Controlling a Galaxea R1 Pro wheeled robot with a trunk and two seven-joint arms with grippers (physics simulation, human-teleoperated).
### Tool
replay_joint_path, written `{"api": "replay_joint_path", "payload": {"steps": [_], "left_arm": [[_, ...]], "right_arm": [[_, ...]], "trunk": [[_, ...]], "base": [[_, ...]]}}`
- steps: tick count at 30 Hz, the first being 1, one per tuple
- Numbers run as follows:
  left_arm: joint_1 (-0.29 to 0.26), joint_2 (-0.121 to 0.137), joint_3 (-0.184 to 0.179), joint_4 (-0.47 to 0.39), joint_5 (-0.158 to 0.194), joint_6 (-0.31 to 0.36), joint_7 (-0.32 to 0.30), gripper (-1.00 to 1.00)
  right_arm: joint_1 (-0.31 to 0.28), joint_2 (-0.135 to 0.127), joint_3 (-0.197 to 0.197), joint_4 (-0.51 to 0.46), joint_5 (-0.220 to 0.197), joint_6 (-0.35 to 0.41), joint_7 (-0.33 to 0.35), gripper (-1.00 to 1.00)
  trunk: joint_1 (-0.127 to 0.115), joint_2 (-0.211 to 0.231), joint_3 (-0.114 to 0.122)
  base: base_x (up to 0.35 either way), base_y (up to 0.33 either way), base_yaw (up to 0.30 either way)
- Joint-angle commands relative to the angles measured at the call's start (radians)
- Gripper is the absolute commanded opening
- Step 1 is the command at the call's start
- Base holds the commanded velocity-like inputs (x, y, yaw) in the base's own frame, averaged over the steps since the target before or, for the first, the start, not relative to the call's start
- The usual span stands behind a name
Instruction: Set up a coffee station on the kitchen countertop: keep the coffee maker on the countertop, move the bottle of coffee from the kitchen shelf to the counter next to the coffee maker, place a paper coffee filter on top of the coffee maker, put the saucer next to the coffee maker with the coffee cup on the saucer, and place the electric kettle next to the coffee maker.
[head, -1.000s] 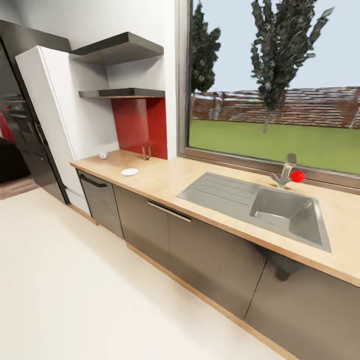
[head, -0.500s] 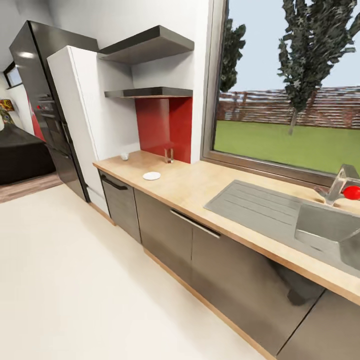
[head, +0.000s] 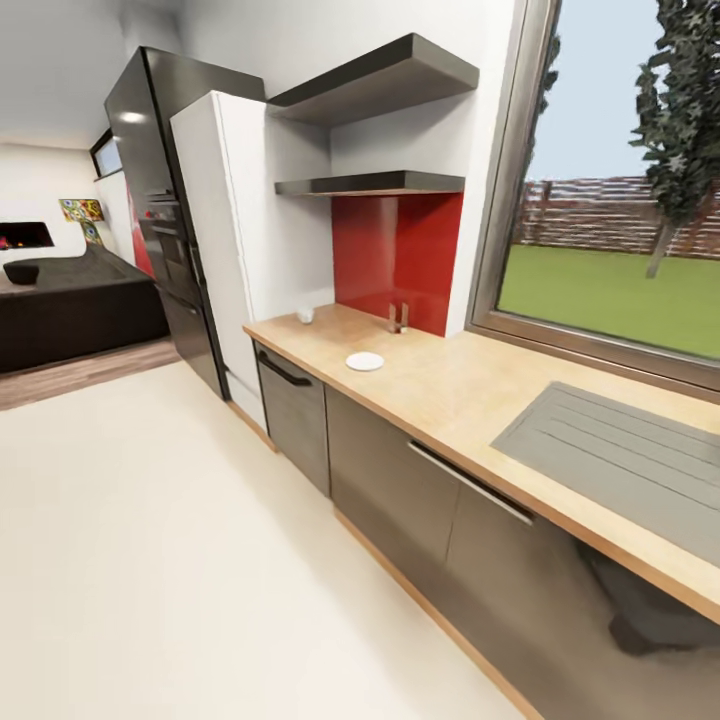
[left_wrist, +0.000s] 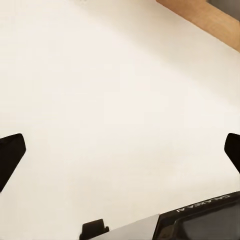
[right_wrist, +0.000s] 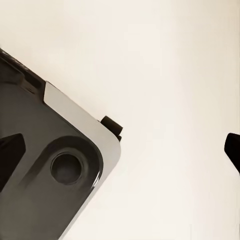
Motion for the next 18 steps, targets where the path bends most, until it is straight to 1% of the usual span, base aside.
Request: {"api": "replay_joint_path", "payload": {"steps": [1, 15, 18], "left_arm": [[-0.001, 0.001, -0.006, -0.001, 0.008, -0.005, 0.007, 1.00], [-0.002, 0.001, -0.006, -0.001, 0.008, -0.005, 0.007, 1.00], [-0.001, 0.001, -0.006, -0.001, 0.008, -0.005, 0.007, 1.00]], "right_arm": [[0.000, 0.000, -0.009, -0.001, 0.002, -0.002, 0.008, 1.00], [0.000, -0.001, -0.009, -0.001, 0.002, -0.002, 0.008, 1.00], [0.000, -0.001, -0.009, -0.001, 0.002, -0.001, 0.009, 1.00]], "trunk": [[0.001, -0.001, -0.001], [0.001, -0.001, -0.001], [0.001, -0.001, -0.001]], "base": [[0.233, 0.234, 0.274], [0.229, 0.238, 0.273], [0.244, 0.239, 0.145]]}}
